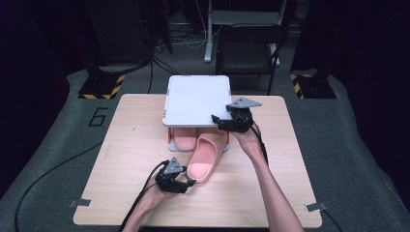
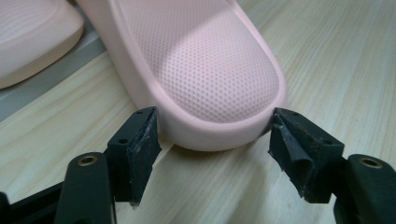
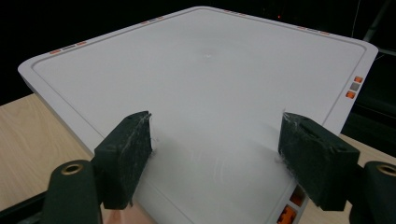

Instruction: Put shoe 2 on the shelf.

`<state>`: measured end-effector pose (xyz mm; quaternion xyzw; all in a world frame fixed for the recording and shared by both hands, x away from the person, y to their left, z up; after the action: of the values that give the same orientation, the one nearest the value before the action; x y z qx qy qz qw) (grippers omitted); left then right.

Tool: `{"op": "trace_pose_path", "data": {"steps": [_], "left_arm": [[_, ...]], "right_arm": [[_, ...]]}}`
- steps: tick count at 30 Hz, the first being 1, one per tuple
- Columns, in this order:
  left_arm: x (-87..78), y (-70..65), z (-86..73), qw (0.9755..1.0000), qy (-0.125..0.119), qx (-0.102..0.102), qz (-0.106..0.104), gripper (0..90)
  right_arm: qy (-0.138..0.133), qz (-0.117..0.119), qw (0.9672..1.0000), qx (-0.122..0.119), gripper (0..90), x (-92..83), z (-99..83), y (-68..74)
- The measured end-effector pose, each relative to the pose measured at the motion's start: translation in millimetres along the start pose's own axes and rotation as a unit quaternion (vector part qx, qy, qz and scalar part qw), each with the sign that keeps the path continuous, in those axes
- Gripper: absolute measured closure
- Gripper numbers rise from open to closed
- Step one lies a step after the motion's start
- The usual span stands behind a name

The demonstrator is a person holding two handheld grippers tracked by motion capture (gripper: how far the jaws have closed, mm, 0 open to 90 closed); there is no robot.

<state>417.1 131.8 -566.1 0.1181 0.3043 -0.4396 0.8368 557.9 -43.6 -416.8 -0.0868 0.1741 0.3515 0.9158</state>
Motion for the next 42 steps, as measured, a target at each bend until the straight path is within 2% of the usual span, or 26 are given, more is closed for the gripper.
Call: {"op": "trace_pose_path", "data": {"steps": [1,2,5,10,11,14,15,16,18,19,20,21,23,25,26,28,30,31,33,35,36,37,39,40,42], "left_arm": [[1.9,0.2,1.6,0.9999,-0.004,-0.004,0.011,32.7],[3.1,1.1,3.9,0.9999,-0.003,0.001,0.012,33.0],[9.0,2.7,13.0,0.9994,-0.018,-0.007,0.028,34.5],[20.9,6.7,33.3,0.9972,-0.051,-0.016,0.053,35.6],[23.2,7.9,35.8,0.9969,-0.05,-0.015,0.06,35.8],[35.1,9.8,45.3,0.9951,-0.057,-0.039,0.072,35.5],[38.3,11.9,48.6,0.9943,-0.061,-0.039,0.079,35.1],[42.5,12.1,52.1,0.9925,-0.069,-0.054,0.085,35.0],[48.6,16.4,58.0,0.9918,-0.07,-0.049,0.096,34.6],[51.9,17.4,60.8,0.9906,-0.072,-0.057,0.101,34.0],[52.4,19.8,62.2,0.9917,-0.064,-0.047,0.101,33.6],[55.7,22.6,65.1,0.9907,-0.065,-0.05,0.108,33.6],[61.2,26.3,69.1,0.9889,-0.07,-0.065,0.114,33.2],[62.5,28.7,70.2,0.9893,-0.064,-0.064,0.115,33.0],[67.3,32.6,73.9,0.9872,-0.07,-0.078,0.121,32.9],[69.5,35.6,75.9,0.9863,-0.068,-0.077,0.129,32.8],[72.4,36.5,78.0,0.9842,-0.076,-0.094,0.13,32.8],[73.1,38.3,78.2,0.9845,-0.075,-0.09,0.131,32.8],[74.8,39.7,78.9,0.9837,-0.077,-0.098,0.13,32.6],[76.5,41.9,79.8,0.9821,-0.084,-0.099,0.136,32.3],[76.6,42.6,79.8,0.9819,-0.083,-0.102,0.136,32.3],[76.3,43.2,79.7,0.9827,-0.081,-0.1,0.133,32.1],[76.6,44.3,78.8,0.9824,-0.081,-0.106,0.131,31.0],[77.3,44.8,78.9,0.981,-0.086,-0.112,0.134,30.6],[76.8,43.9,79.0,0.9813,-0.084,-0.114,0.13,31.5]], "right_arm": [[0.001,0.0,1.0,0.004,25.3,-0.2,-0.2,0.5],[-0.002,-0.001,1.0,0.005,25.3,0.2,0.2,0.5],[0.001,-0.001,1.0,0.005,25.3,0.1,0.0,0.8],[0.002,-0.001,1.0,0.005,25.3,-0.2,-0.2,0.8],[0.002,-0.002,1.0,0.005,25.3,-0.2,-0.2,0.9],[0.002,-0.002,1.0,0.006,25.3,-0.1,-0.2,1.1],[0.002,-0.002,1.0,0.006,25.3,-0.2,-0.3,1.2],[0.002,-0.002,1.0,0.006,25.3,-0.1,-0.3,1.3],[0.0,-0.001,1.0,0.004,25.3,0.0,-0.4,1.2],[0.0,-0.003,1.0,0.005,25.3,0.2,-0.1,1.1],[0.002,-0.002,1.0,0.004,25.3,-0.2,-0.5,1.1],[0.001,-0.001,1.0,0.002,25.3,-0.3,-0.5,1.0],[-0.001,-0.003,1.0,0.003,25.3,0.1,-0.2,0.8],[-0.001,-0.003,1.0,0.003,25.3,0.1,-0.2,0.9],[0.0,-0.003,1.0,0.003,25.3,0.0,-0.3,0.9],[-0.001,-0.003,1.0,0.003,25.3,0.1,-0.2,0.7],[-0.001,-0.002,1.0,0.002,25.4,0.0,-0.3,0.8],[-0.001,-0.002,1.0,0.002,25.4,0.0,-0.3,0.7],[0.0,-0.001,1.0,0.001,25.4,-0.2,-0.5,0.7],[-0.001,-0.003,1.0,0.002,25.4,0.0,-0.3,0.7],[0.001,-0.001,1.0,0.002,25.4,-0.3,-0.5,0.8],[0.001,-0.001,1.0,0.001,25.4,-0.3,-0.5,0.7],[-0.002,-0.001,1.0,0.0,25.4,-0.3,-0.4,0.5],[-0.001,-0.001,1.0,0.0,25.4,-0.2,-0.5,0.5],[-0.001,0.0,1.0,0.0,25.4,-0.2,-0.5,0.6]]}}
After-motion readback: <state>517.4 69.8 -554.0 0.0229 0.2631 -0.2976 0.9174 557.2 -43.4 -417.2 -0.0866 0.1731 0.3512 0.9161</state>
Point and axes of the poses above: each handheld gripper's, and its own axes: x roughly forward along the jaws, z roughly out of its top, y roughly to its left, the point moved 7 cm from there along x, roughly forward along the jaws, and after that the axes turned 2 degrees about -x, right-handed, at the moved point
